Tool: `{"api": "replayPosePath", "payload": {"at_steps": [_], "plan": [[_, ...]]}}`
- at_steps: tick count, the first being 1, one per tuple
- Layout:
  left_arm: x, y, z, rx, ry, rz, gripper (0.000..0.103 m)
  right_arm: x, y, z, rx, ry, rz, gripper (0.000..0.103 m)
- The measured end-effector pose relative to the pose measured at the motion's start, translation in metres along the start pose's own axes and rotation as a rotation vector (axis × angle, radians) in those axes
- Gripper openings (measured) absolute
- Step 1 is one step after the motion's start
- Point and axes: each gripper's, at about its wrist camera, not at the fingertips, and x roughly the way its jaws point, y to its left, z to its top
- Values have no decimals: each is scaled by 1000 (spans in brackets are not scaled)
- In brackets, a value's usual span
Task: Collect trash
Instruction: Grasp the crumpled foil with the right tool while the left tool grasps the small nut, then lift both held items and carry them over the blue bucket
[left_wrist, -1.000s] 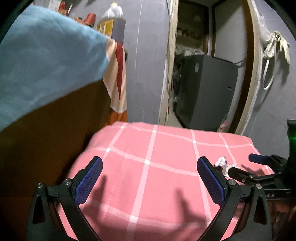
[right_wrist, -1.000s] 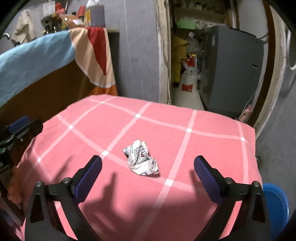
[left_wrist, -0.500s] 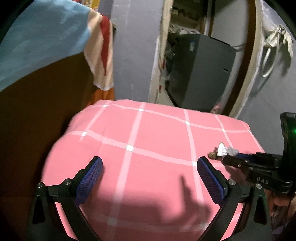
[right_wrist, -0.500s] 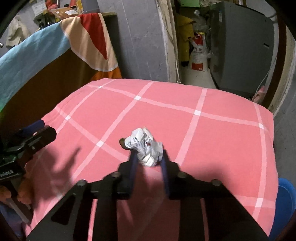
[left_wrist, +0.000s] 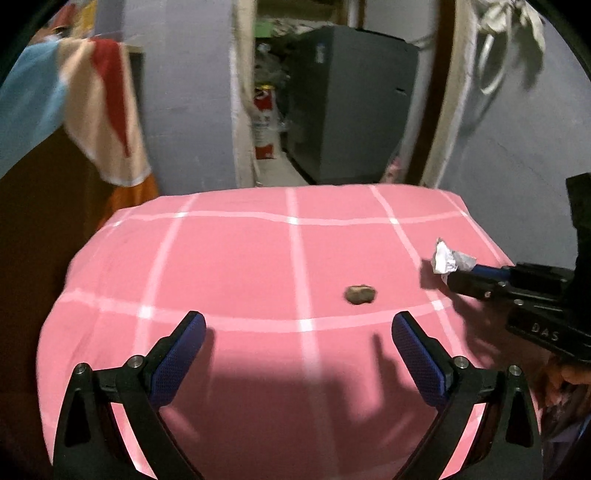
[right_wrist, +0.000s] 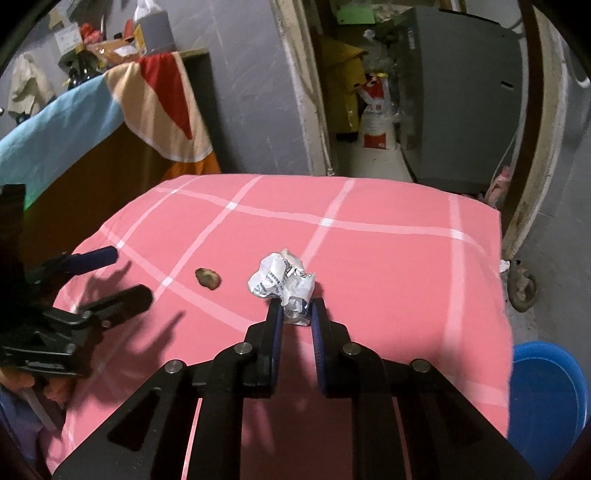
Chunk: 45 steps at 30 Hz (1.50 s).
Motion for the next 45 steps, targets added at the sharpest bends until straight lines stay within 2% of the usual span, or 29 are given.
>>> {"api": "replayPosePath", "payload": {"at_steps": [3, 5, 9, 11, 13, 20, 24, 29, 39, 45], "plan": [[11, -11, 5, 48, 32, -15, 87, -8, -8, -5, 11, -16, 4, 13], [19, -17, 8, 69, 57, -22, 75, -13, -11, -8, 18, -22, 8, 13], [33, -18, 14, 77, 100, -40, 61, -18, -15, -15, 29, -33, 15, 13], [38, -19, 15, 70, 116, -42, 50, -20, -16, -17, 35, -39, 21, 13], [41, -22, 16, 69, 119, -37, 45, -22, -17, -19, 41, -44, 29, 13], [41, -32, 16, 87, 113, -41, 18, -30, -18, -28, 38, -64, 39, 13], [39, -33, 13, 78, 96, -46, 17, -36, -16, -31, 33, -90, 31, 13], [22, -41, 9, 66, 20, -62, 16, -49, -12, -35, 29, -138, 23, 13], [-30, -75, 15, 41, -202, -111, 16, -96, -15, -45, 44, -292, -27, 13], [-66, -102, 21, 31, -349, -179, 16, -140, -25, -51, 51, -420, -77, 13]]}}
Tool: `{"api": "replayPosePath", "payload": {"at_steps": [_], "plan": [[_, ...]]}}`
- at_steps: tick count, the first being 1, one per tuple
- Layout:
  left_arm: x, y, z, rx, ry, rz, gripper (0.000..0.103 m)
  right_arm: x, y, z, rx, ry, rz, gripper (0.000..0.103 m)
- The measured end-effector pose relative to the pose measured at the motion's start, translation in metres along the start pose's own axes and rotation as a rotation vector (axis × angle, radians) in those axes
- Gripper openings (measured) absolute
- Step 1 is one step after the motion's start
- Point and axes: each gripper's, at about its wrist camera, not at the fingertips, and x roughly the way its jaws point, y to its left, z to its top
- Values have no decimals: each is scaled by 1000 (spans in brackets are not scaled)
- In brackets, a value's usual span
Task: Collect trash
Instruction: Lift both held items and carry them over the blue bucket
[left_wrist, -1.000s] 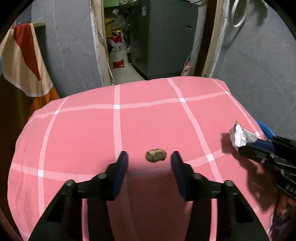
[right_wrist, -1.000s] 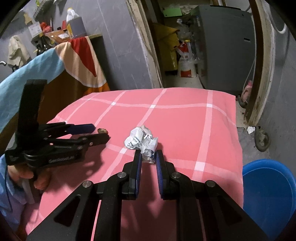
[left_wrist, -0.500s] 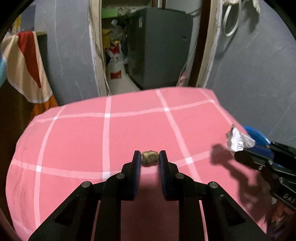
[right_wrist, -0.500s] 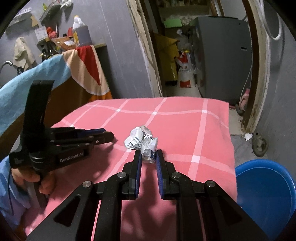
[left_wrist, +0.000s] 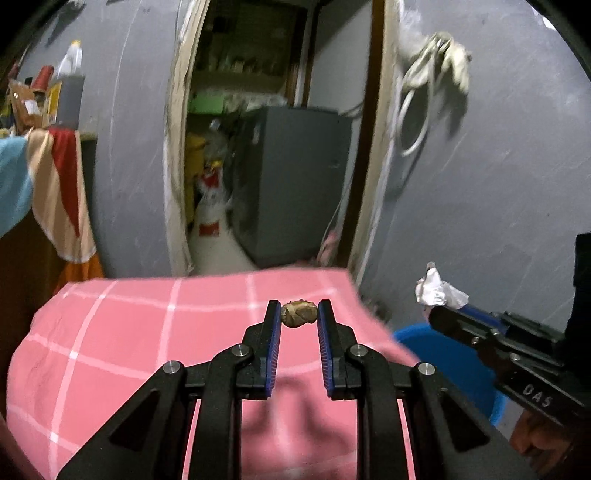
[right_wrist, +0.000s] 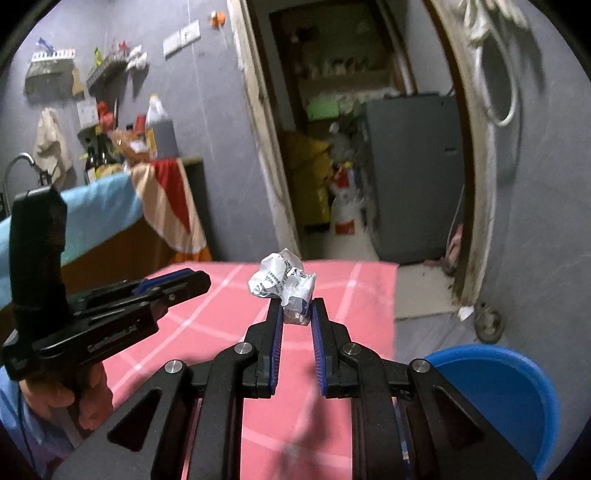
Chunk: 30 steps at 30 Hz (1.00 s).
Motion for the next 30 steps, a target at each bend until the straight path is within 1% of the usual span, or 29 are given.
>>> {"api": "replayPosePath", "payload": {"at_steps": [5, 9, 13, 19, 25, 30], "plan": [[-16, -27, 10, -15, -92, -64, 16, -34, -10, 6, -7, -89, -50, 13], [-20, -47, 15, -16, -127, -103, 16, -57, -21, 6, 2, -135, -89, 13], [-19, -70, 16, -20, -147, -146, 16, -74, -36, 1, 14, -157, -126, 14], [-14, -107, 10, -5, -139, -190, 16, -95, -62, -12, 42, -176, -189, 14], [0, -134, 1, 13, -101, -220, 16, -113, -87, -27, 72, -183, -236, 14], [12, -148, -8, 41, -54, -231, 16, -119, -104, -40, 102, -173, -257, 14]]}}
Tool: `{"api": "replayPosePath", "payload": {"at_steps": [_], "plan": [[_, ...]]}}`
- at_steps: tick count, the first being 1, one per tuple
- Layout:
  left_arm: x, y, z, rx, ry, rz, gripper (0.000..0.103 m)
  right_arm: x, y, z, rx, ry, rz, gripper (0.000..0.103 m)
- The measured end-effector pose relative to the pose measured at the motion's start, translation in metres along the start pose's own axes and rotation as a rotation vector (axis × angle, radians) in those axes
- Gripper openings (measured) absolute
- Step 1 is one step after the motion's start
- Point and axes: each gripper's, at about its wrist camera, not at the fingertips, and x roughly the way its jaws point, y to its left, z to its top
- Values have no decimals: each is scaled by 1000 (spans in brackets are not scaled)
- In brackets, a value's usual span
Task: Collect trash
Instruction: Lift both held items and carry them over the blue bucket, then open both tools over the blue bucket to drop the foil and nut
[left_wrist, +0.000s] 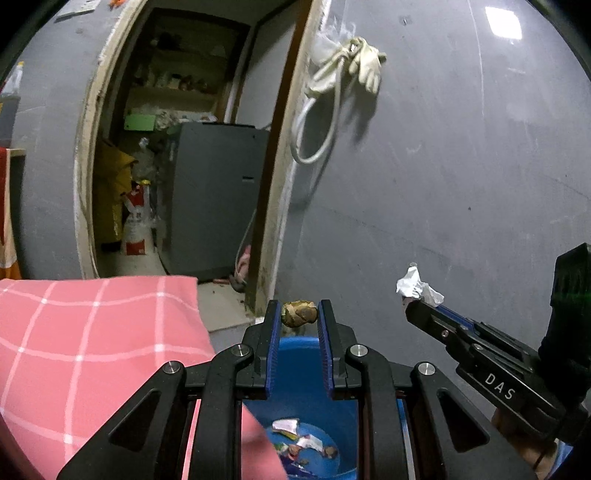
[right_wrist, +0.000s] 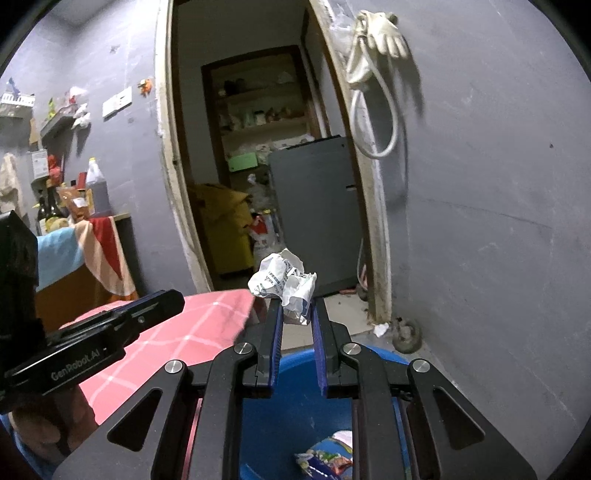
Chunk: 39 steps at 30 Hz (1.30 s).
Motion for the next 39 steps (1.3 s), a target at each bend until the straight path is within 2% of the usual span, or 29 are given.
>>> {"api": "replayPosePath", "payload": {"at_steps": [8, 15, 22, 24, 26, 34, 37, 39], "plan": [[24, -10, -22, 19, 102, -3, 16, 7, -21, -23, 44, 69, -28, 14], [45, -4, -35, -7, 199, 1, 17, 15, -27, -31, 65, 125, -40, 14], [57, 5, -41, -50, 257, 3, 19, 24, -33, -37, 95, 182, -42, 16], [57, 7, -40, -63, 264, 4, 25, 25, -34, -38, 102, 192, -42, 19], [57, 9, -39, -73, 260, 14, 37, 26, -34, -38, 107, 201, -42, 24], [48, 17, -36, -104, 237, 30, 37, 27, -33, -38, 111, 206, -40, 28], [42, 20, -34, -110, 222, 41, 44, 26, -32, -37, 109, 199, -41, 30], [36, 21, -33, -117, 206, 50, 50, 24, -30, -36, 109, 187, -42, 38]]}}
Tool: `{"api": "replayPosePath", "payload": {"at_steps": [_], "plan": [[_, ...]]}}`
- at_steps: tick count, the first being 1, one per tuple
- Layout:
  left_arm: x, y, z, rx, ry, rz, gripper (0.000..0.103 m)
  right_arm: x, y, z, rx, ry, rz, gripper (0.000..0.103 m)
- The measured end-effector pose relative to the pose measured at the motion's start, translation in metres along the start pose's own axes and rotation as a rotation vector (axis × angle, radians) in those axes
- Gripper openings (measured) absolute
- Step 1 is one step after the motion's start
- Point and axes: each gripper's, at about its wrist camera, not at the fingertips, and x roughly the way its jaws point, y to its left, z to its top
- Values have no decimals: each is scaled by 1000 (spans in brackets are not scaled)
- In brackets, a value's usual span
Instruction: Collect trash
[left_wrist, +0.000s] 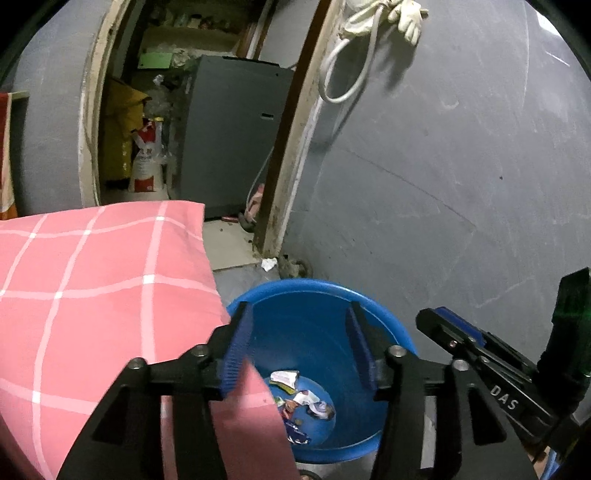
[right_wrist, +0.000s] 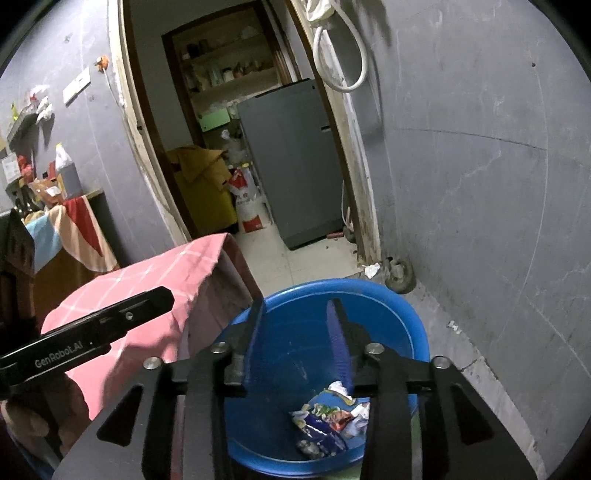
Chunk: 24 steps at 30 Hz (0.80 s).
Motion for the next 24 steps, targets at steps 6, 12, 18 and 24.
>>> {"api": "replayPosePath", "payload": {"at_steps": [6, 12, 18, 24], "plan": [[-20, 5, 2, -12, -56, 26, 68, -13, 14, 6, -25, -42, -5, 48], [-50, 15, -1, -40, -133, 54, 88, -35, 31, 14, -63, -106, -12, 76], [-83, 19, -1, -39, -210, 100, 96, -55, 47, 15, -91, -154, -11, 88], [-116, 19, -7, -28, -264, 126, 98, -76, 57, 13, -99, -197, -8, 103]]}}
